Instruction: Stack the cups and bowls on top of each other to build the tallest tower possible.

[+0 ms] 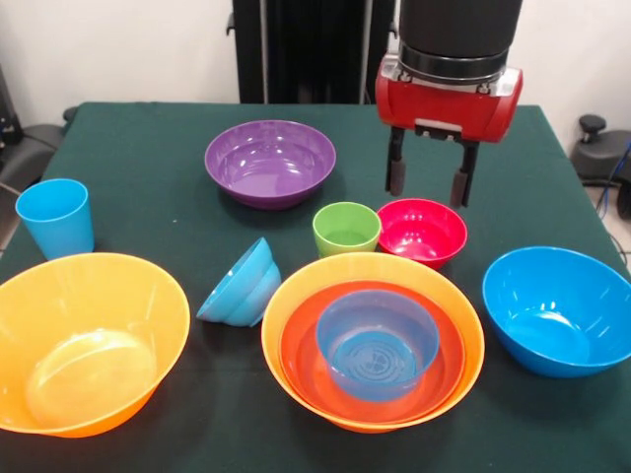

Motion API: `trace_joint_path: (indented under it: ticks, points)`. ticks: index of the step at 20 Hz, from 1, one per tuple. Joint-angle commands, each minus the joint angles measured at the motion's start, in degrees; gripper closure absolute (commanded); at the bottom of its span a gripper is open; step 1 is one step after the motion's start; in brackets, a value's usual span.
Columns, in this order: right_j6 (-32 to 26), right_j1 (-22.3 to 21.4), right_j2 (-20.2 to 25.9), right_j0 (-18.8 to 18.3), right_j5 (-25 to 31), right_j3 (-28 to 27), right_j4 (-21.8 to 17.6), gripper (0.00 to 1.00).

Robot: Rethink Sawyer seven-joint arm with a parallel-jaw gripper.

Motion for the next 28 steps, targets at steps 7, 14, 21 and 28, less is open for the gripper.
trace_joint_path:
  ticks: [7, 14, 21, 28]
  points:
    - [-0.64, 4.74, 2.23, -2.62, -6.99, 7.38, -3.01, 0.0]
    - [-0.11, 5.03, 1.86, -2.3, -9.11, 8.56, -3.7, 0.0]
    - [0.56, 5.19, 1.19, -1.55, -10.91, 9.42, -4.15, 0.0]
    - [0.37, 5.5, 1.58, -1.76, -12.98, 10.61, -4.2, 0.0]
